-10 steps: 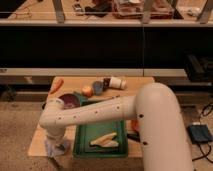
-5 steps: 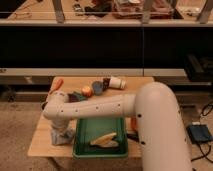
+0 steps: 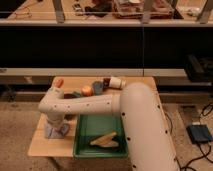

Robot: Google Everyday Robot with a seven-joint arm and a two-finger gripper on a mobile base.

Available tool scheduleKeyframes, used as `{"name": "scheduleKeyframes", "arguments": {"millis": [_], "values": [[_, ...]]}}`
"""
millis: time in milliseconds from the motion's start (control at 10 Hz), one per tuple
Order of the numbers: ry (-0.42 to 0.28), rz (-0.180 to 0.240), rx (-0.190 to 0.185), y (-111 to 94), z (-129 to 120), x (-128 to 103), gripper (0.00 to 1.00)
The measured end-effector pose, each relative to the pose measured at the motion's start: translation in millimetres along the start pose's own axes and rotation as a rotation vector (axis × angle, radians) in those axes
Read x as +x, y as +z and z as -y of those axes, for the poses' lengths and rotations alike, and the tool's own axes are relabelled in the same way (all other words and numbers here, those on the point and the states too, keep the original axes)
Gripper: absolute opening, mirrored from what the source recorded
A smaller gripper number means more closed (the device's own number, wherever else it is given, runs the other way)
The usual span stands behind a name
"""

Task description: Wipe table surface with towel

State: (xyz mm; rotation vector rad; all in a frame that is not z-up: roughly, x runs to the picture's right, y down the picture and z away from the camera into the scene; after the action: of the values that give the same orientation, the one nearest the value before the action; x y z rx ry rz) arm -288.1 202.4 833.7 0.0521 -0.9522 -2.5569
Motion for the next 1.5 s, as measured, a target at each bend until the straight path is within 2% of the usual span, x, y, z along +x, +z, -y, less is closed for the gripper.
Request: {"name": "scheduleKeyframes", "arguments": {"millis": [200, 300, 600, 800, 1000, 1200, 1500], "values": [[-0.053, -0.018, 0.017, 3, 16, 24, 0.00], [-0.075, -0.025, 0.026, 1, 24, 25, 0.00], [-0.152, -0.029, 0.065, -11, 64, 9, 0.00], [-0.170, -0.012, 0.087, -16, 82, -14, 0.00], [-0.144, 0.015, 0.089, -17, 78, -42, 0.00], [-0.074, 0.039, 0.071, -18, 52, -67, 0.00], [0.019, 0.048, 0.039, -16, 16, -74, 0.00]]}}
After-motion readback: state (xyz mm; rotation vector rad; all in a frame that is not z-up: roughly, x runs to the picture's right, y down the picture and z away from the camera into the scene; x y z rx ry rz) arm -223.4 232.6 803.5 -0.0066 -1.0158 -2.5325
